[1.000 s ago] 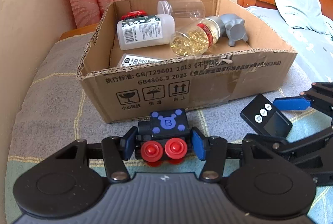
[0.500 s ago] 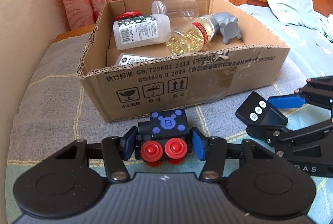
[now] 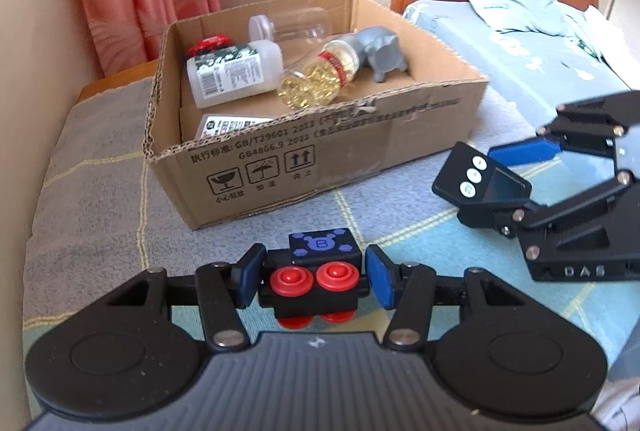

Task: Organize rigid objects
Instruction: 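Carry the toy block and timer into the box and open both grippers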

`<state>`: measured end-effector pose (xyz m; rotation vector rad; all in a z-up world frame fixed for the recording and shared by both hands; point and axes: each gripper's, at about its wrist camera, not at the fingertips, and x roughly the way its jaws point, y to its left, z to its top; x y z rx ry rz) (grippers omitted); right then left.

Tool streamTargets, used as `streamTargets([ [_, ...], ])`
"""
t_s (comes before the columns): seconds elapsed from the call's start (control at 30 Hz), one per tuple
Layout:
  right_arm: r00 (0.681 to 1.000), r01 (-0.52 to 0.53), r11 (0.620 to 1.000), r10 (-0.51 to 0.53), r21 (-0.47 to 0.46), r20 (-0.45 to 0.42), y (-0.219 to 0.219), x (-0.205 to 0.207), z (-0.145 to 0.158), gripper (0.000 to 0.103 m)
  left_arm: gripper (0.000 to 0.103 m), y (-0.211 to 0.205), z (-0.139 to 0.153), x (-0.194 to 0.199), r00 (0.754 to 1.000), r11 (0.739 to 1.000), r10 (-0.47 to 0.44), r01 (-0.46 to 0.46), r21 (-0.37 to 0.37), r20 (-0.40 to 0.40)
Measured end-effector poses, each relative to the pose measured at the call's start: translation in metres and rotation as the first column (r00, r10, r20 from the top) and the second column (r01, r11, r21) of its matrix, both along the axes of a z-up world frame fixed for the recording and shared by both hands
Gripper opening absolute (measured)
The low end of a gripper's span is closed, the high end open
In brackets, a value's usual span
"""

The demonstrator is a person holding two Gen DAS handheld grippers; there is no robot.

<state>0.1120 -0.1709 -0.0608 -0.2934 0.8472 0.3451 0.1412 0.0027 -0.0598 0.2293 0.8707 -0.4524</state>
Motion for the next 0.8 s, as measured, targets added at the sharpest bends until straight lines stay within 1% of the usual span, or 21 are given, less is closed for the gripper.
streamTargets([
  [0.2,0.999,-0.031,0.999,0.031,-0.007,0.038,-0.002,-0.008,0.02,0.057,0.054,0.0,0.015,-0.011,0.999,0.999,-0.044,0.044,-0.007,0.024],
  [0.3,0.998,-0.037,0.999,0.037,0.002,0.055,-0.004,-0.008,0.029,0.057,0.054,0.0,0.019,-0.012,0.998,0.999,-0.05,0.05,-0.004,0.039],
  [0.47,0.995,-0.043,0.999,0.042,0.003,0.092,-0.006,-0.004,0.043,0.057,0.053,0.002,0.03,-0.013,0.997,0.998,-0.06,0.062,-0.026,0.055],
  [0.57,0.992,-0.041,0.999,0.038,0.021,0.119,-0.01,0.005,0.055,0.057,0.053,0.002,0.036,-0.009,0.996,0.998,-0.057,0.059,-0.026,0.071],
  [0.7,0.988,-0.01,0.999,0.003,0.042,0.152,-0.013,0.029,0.066,0.057,0.053,0.002,0.049,0.0,0.993,0.997,-0.064,0.068,-0.036,0.104],
  [0.8,0.989,0.005,0.999,-0.012,0.052,0.15,-0.012,0.051,0.065,0.057,0.053,-0.002,0.062,0.011,0.988,0.997,-0.067,0.073,-0.034,0.14],
])
